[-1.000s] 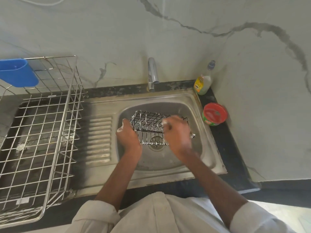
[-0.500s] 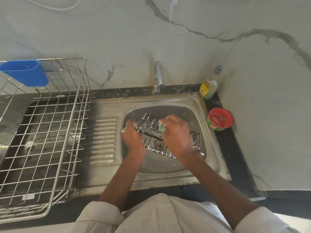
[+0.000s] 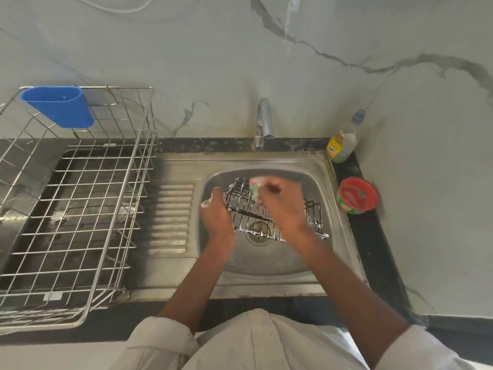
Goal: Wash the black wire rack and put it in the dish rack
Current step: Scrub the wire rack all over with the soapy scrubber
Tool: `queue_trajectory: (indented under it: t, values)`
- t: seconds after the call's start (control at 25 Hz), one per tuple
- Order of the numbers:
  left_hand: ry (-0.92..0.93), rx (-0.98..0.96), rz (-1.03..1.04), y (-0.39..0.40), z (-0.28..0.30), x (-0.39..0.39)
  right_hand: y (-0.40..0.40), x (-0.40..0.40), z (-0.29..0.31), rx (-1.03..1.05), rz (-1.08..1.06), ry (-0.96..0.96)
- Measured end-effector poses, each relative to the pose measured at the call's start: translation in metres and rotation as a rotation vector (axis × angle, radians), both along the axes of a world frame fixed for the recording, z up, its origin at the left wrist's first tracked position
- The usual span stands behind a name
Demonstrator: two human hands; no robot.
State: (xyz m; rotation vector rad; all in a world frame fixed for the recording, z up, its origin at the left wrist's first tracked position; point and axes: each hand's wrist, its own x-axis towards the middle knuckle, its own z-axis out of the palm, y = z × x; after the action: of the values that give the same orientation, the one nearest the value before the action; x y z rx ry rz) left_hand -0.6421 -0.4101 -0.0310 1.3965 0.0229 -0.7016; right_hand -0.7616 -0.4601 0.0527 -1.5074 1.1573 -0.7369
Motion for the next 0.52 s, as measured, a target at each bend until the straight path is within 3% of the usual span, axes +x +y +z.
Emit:
queue_trajectory:
  t: [0.08,0.2,0.4,0.52]
  values:
    - [-0.005,-0.007,-0.016,0.002,0.0,-0.002,-0.016,-0.002,0.011,0.364,-0.114,-0.239]
    - [-0.011,-0.007,-0.015,0.001,0.001,0.0,-0.017,-0.006,0.02,0.364,-0.086,-0.192]
    - [-0.014,-0.008,-0.028,0.001,0.001,-0.001,-0.011,-0.017,0.023,0.539,-0.069,-0.446]
    - [-0.016,-0.001,-0.033,0.0,0.001,-0.002,-0.005,-0.019,0.021,0.405,-0.046,-0.313]
